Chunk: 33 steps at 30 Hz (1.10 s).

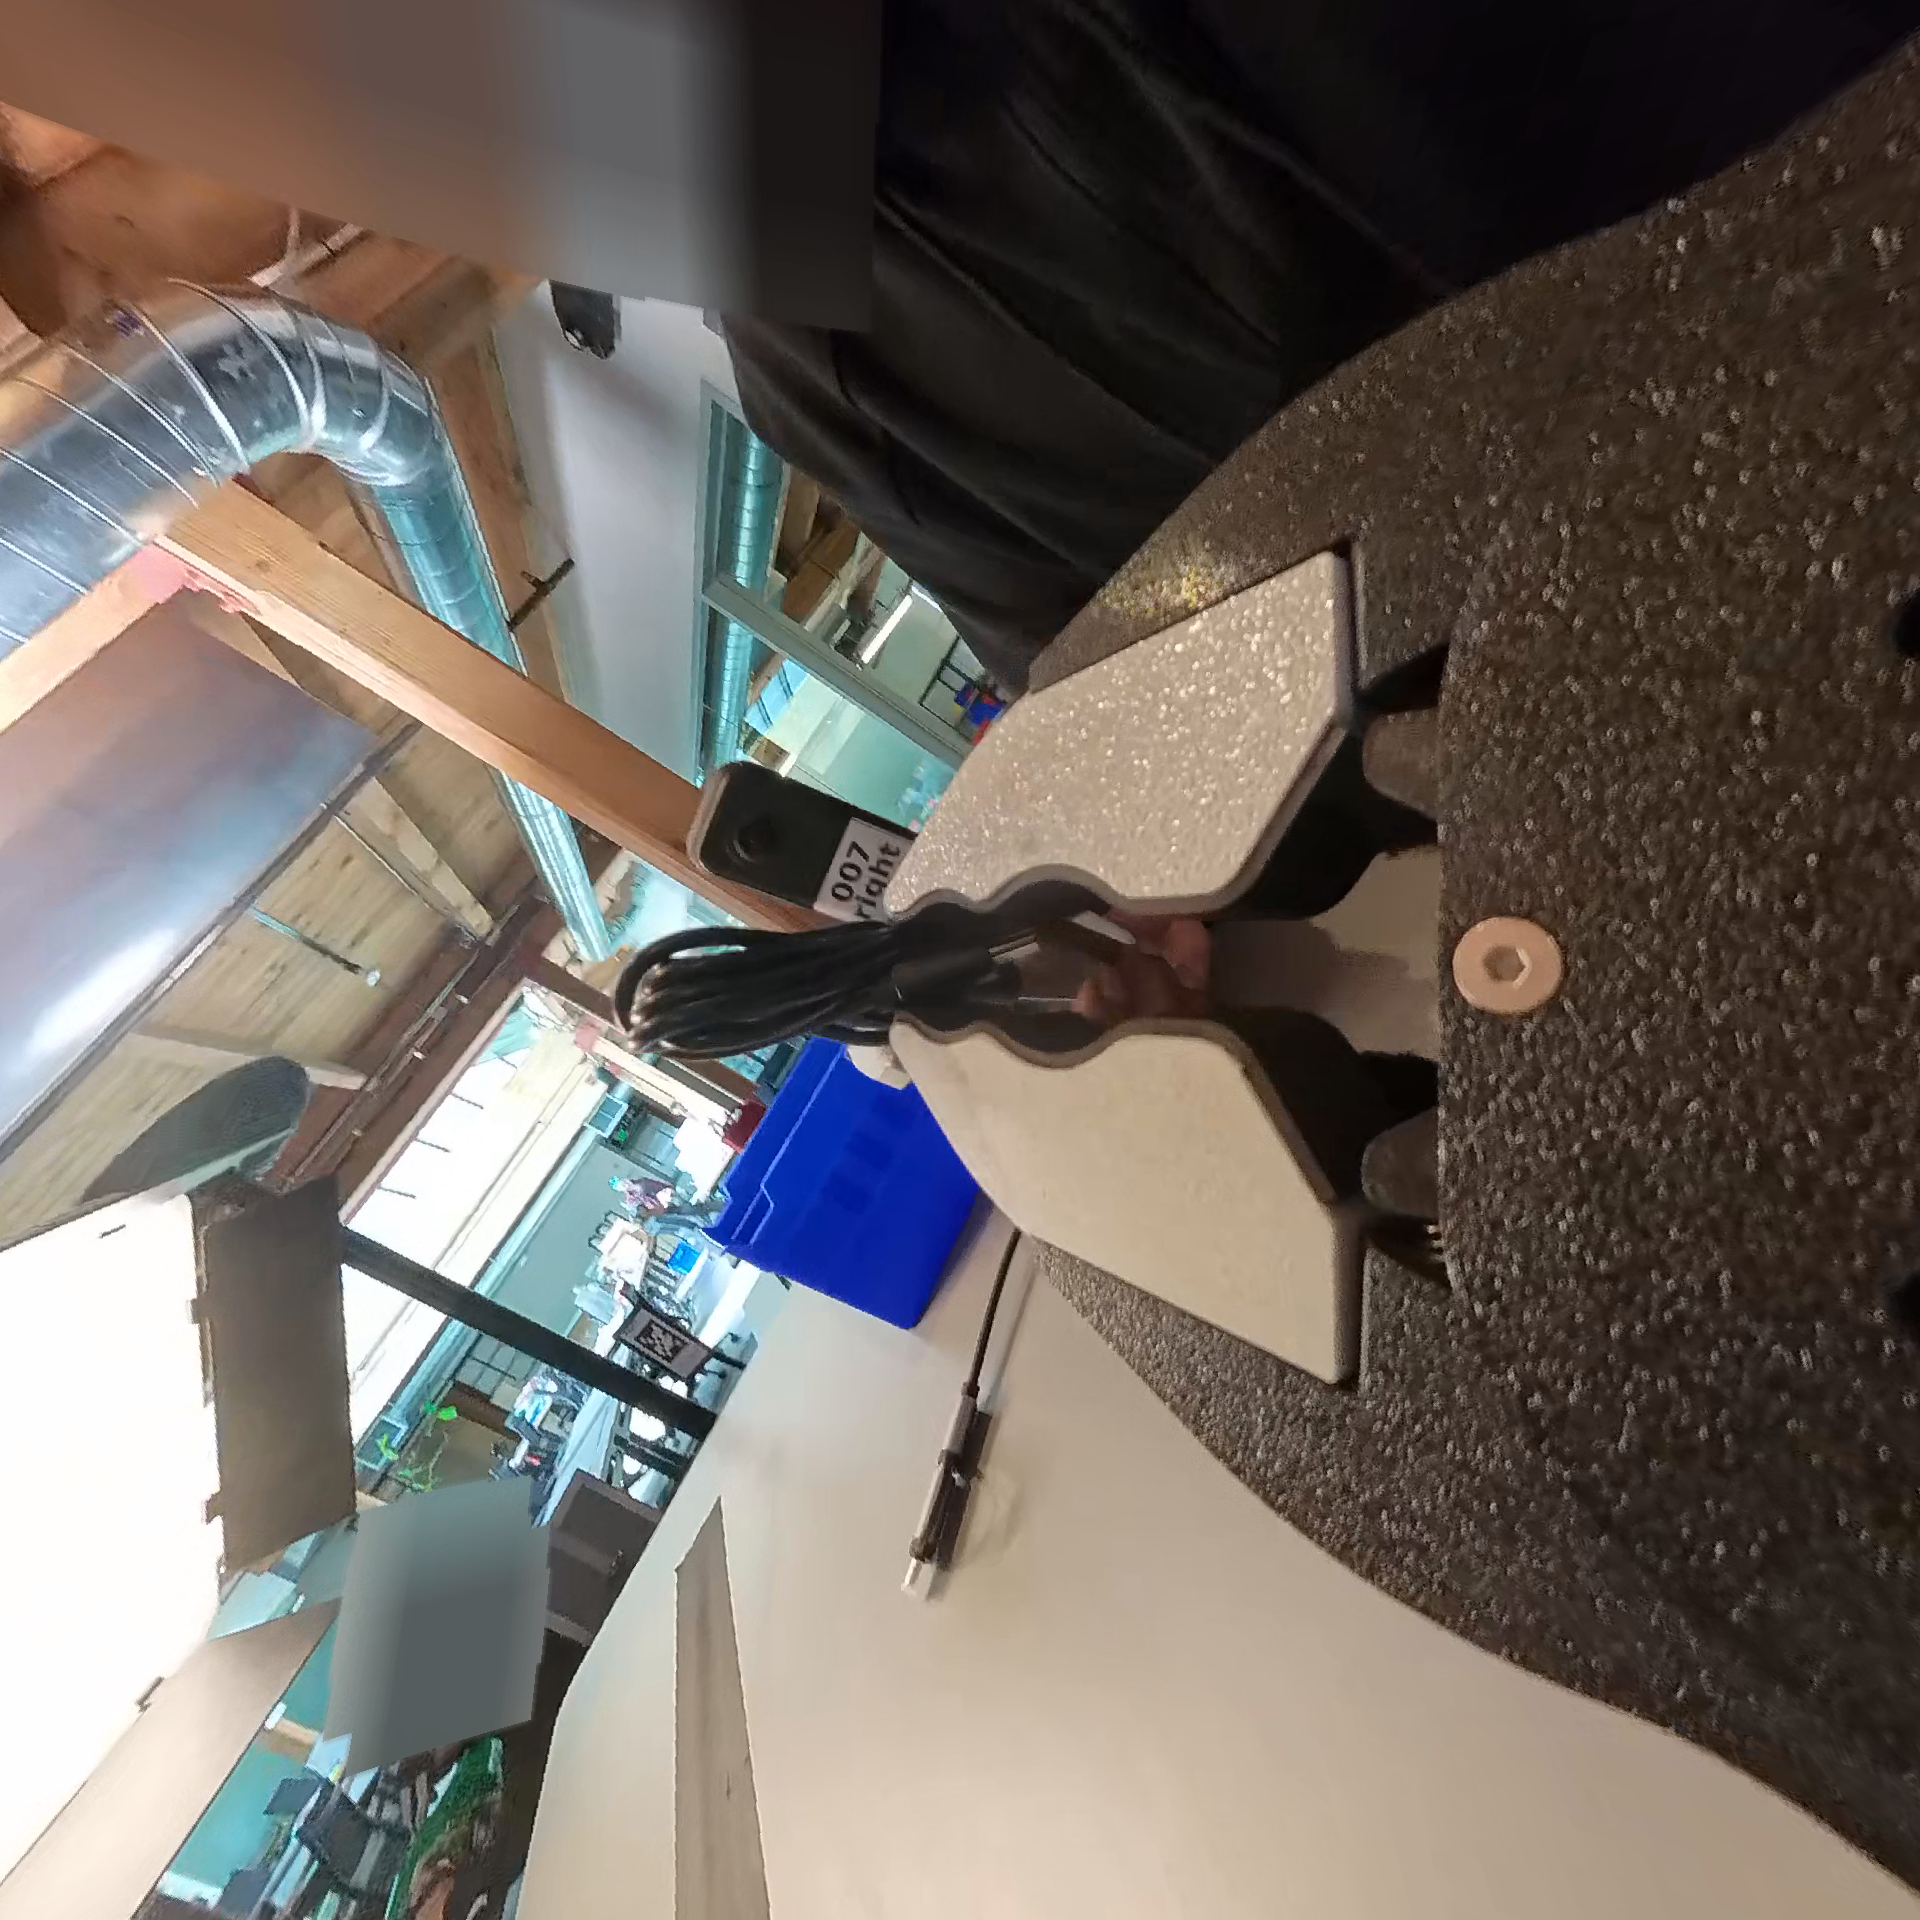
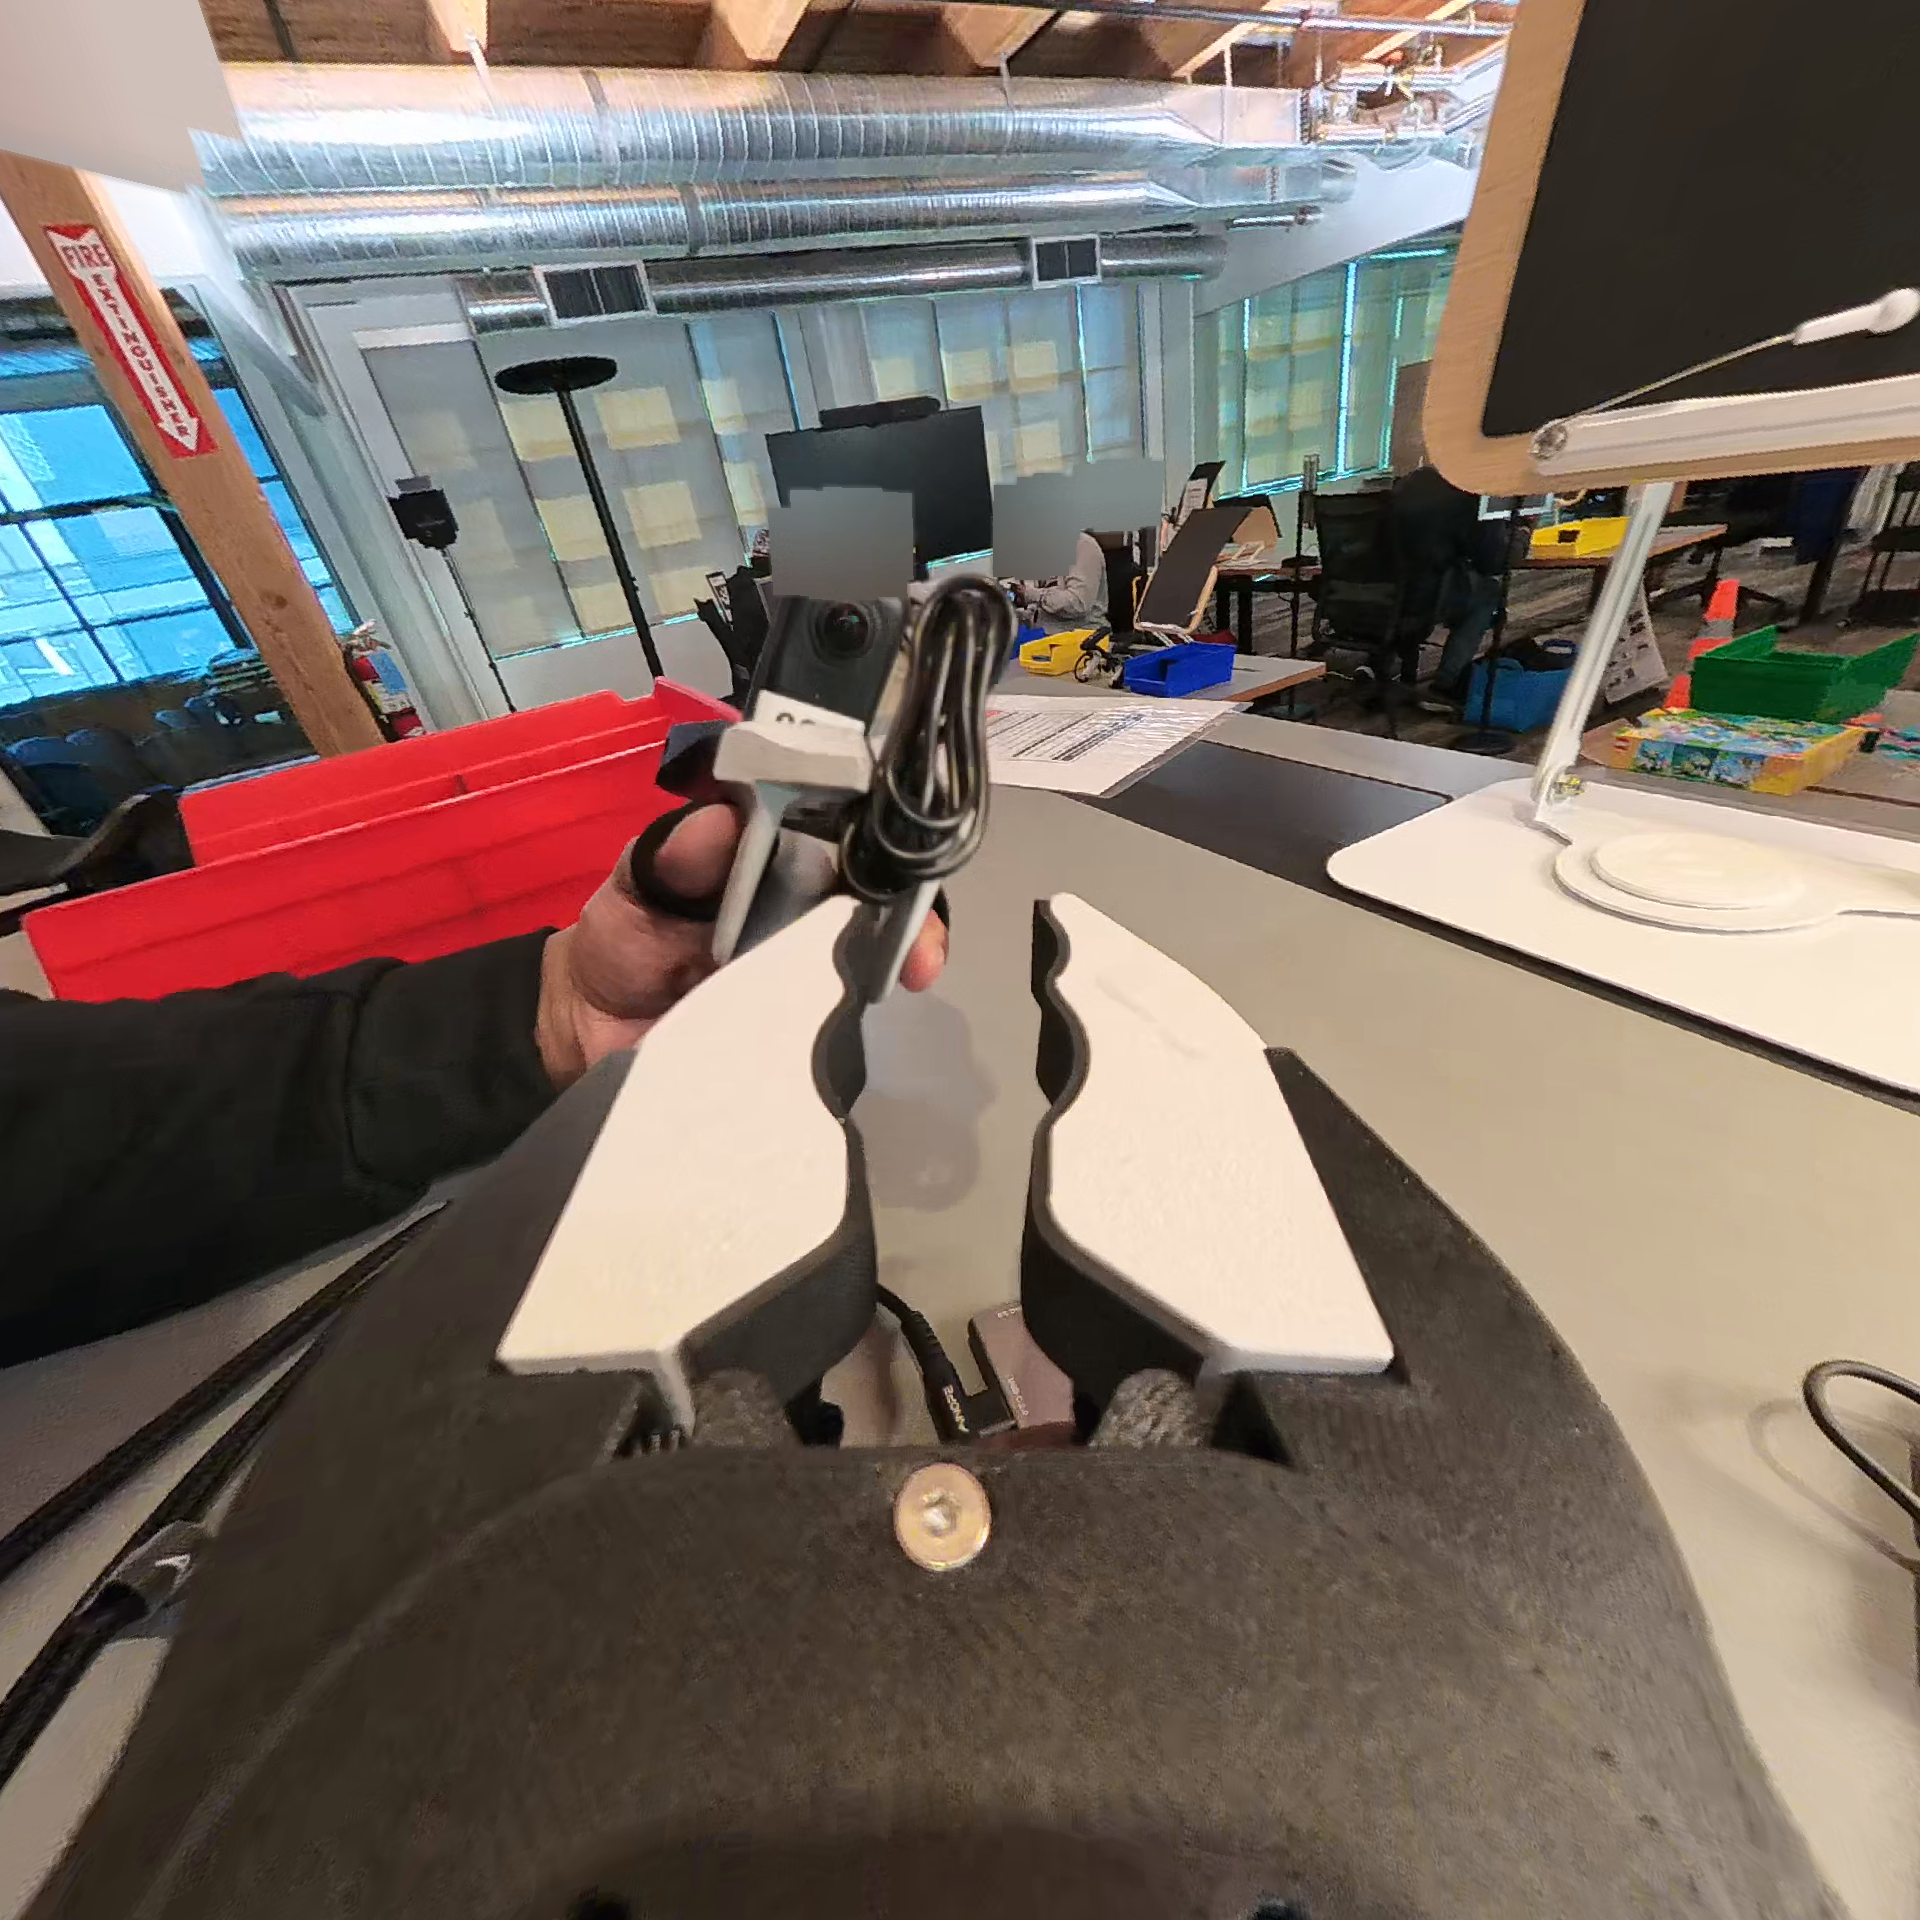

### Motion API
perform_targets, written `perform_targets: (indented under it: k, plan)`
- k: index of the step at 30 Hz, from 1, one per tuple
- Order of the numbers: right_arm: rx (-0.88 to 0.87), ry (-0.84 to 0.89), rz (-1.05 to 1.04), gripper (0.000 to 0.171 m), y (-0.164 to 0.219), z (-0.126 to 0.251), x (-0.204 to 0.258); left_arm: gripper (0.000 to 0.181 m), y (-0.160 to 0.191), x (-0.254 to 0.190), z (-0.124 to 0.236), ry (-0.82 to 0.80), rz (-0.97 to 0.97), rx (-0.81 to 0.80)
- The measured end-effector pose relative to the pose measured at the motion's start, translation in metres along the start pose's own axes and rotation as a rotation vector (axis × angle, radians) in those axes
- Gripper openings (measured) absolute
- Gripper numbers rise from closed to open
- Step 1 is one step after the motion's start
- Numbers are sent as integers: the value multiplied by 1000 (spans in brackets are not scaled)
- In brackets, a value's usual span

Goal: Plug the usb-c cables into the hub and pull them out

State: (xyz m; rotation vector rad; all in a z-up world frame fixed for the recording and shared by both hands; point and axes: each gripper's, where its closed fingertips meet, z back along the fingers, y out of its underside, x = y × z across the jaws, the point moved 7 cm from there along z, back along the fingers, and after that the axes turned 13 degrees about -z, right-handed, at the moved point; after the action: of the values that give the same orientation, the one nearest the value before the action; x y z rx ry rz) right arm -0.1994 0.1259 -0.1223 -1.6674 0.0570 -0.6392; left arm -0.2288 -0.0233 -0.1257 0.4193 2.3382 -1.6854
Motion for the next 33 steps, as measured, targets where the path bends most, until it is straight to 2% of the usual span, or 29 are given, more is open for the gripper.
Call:
perform_targets:
  k: [3,7,11,15,26,33]
  plan:
    - [29,6,46,42,3,-4,5,14,6,-5,-9,-36,-79,92]
    - [84,40,155,50,10,-10,14,14,15,-9,-22,-64,-172,222]
    - [127,106,244,45,14,-13,16,14,14,-11,-20,-53,-182,211]
    - [145,133,284,31,14,-11,11,15,15,-10,-21,-36,-160,219]
    - [42,74,21,22,-2,5,-12,20,12,-4,-17,-75,-129,179]
    - [61,64,13,21,-1,5,-13,23,13,2,-18,-132,-111,189]
